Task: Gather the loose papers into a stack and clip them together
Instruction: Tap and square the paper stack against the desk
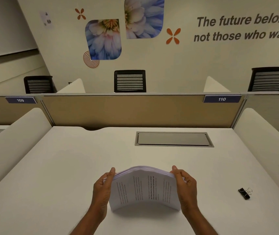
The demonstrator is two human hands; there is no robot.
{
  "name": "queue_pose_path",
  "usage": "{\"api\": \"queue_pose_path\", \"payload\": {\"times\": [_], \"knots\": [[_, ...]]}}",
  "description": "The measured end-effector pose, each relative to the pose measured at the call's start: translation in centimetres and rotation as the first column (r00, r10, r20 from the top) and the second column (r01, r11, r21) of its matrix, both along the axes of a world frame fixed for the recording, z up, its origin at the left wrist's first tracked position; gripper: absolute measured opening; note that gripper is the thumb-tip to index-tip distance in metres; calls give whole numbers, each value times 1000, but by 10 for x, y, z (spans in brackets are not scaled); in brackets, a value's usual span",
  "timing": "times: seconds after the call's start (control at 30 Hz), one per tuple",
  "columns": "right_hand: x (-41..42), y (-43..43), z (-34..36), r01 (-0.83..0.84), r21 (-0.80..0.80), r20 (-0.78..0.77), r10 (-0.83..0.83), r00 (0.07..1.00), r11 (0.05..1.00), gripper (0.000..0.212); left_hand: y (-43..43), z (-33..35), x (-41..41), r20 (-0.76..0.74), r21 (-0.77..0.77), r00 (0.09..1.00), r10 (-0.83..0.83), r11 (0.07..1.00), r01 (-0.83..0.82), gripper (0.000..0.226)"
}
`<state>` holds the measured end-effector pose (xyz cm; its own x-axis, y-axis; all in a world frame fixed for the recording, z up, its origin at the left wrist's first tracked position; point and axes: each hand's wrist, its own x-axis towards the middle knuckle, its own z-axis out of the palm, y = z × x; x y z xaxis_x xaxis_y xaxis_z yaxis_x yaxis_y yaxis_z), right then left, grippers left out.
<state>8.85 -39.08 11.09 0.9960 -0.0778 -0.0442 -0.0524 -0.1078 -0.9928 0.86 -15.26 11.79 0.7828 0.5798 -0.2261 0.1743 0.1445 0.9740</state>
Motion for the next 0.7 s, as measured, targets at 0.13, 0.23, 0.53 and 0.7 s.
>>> {"api": "queue_pose_path", "payload": {"times": [0.13, 0.23, 0.53, 0.7], "knots": [[2, -1, -2, -21, -2, -11, 21, 1000, 1000, 31, 0, 3, 2, 1, 16, 1000, 31, 999, -31, 45], [5, -3, -1, -42, 2, 3, 42, 999, 999, 28, 0, 7, 4, -4, 31, 999, 42, 999, -42, 48], [3, -40, -10, -370, 22, -112, 370, 922, 929, 39, 23, -26, -16, -141, 59, 973, -185, 979, 195, 38], [6, -36, -21, -350, 74, -176, 358, 917, 934, 25, 24, -32, -9, -157, -11, 972, -174, 985, 174, 39]]}}
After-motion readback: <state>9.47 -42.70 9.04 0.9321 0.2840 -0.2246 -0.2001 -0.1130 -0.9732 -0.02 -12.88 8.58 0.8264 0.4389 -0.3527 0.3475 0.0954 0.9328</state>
